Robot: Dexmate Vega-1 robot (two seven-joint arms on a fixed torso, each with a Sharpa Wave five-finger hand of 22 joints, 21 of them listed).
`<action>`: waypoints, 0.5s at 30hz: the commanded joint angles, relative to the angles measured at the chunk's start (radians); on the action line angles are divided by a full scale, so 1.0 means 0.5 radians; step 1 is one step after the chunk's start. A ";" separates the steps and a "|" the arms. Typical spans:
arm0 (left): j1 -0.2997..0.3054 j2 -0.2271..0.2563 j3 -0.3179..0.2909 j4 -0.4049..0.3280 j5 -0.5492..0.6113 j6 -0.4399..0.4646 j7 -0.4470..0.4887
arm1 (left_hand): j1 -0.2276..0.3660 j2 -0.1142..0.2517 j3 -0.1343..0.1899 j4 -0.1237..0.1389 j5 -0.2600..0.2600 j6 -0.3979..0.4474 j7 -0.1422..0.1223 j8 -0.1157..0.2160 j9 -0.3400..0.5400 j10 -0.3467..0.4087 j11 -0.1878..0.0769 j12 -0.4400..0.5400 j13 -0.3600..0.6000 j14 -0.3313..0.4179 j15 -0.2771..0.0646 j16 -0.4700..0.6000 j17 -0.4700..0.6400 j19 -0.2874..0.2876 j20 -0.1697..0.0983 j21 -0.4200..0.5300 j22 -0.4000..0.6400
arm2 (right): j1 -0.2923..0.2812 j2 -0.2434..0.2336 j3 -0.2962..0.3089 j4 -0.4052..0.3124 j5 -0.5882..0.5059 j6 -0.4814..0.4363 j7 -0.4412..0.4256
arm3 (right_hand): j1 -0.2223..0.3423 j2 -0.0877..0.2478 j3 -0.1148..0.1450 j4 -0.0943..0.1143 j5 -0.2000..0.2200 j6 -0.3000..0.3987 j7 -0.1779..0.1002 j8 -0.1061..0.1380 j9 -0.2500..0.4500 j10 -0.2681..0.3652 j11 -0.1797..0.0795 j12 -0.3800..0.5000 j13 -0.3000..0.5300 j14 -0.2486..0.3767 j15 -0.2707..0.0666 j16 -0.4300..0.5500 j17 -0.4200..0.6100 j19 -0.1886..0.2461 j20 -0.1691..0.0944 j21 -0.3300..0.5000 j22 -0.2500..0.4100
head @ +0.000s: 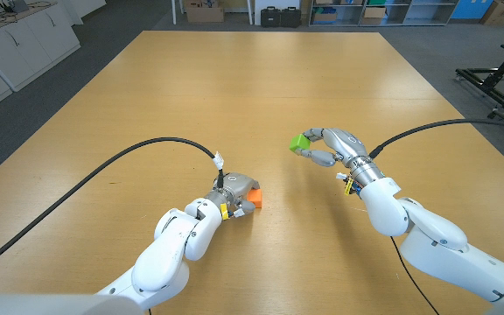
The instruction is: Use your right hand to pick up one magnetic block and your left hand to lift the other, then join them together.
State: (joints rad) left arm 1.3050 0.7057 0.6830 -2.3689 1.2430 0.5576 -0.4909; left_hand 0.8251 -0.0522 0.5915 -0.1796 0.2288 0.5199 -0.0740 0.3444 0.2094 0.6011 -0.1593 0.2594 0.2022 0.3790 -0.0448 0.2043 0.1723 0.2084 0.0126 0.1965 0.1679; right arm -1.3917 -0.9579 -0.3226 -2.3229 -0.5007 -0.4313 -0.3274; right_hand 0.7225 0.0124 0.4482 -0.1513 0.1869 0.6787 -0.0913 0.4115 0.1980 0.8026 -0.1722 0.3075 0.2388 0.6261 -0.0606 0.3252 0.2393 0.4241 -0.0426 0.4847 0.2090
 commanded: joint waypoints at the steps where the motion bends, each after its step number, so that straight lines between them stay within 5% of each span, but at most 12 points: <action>1: 0.055 0.020 -0.062 -0.053 -0.080 0.027 0.095 | 0.035 0.003 0.020 -0.004 0.017 0.033 -0.008 0.017 0.000 0.039 -0.008 0.016 0.004 0.032 -0.289 0.008 -0.002 0.030 -0.003 0.012 0.004 | -0.002 0.006 -0.006 -0.027 -0.011 -0.022 -0.009 | 0.099 0.121 0.004 0.009 0.016 0.238 -0.216 0.005 0.007 0.119 -0.091 0.011 0.011 0.014 -0.108 -0.005 0.009 -0.006 -0.088 0.010 0.007; 15: 0.175 0.074 -0.221 -0.160 -0.280 0.066 0.337 | 0.055 0.004 0.029 0.001 0.021 0.104 -0.026 0.041 0.000 0.124 -0.030 0.028 0.006 0.085 -0.296 0.006 -0.002 0.054 -0.017 0.008 0.004 | -0.059 0.042 0.014 -0.071 0.006 -0.034 -0.068 | 0.100 0.122 0.004 0.009 0.016 0.248 -0.214 0.008 0.007 0.131 -0.091 0.014 0.013 0.018 -0.108 -0.006 0.010 -0.005 -0.090 0.013 0.007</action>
State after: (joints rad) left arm 1.3536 0.7256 0.6246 -2.4154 1.1755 0.5798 -0.4105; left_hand 0.8472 -0.0619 0.5996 -0.1794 0.2334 0.5586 -0.0863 0.3593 0.2083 0.6459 -0.1683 0.2673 0.2027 0.4094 -0.0427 0.2043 0.1724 0.2239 0.0076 0.1965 0.1679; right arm -1.3997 -0.9485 -0.3262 -2.3414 -0.5034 -0.4440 -0.3404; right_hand 0.7225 0.0124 0.4467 -0.1527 0.1897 0.6826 -0.0873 0.4094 0.1979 0.8080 -0.1668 0.3075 0.2396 0.6261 -0.0606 0.3252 0.2392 0.4241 -0.0426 0.4847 0.2091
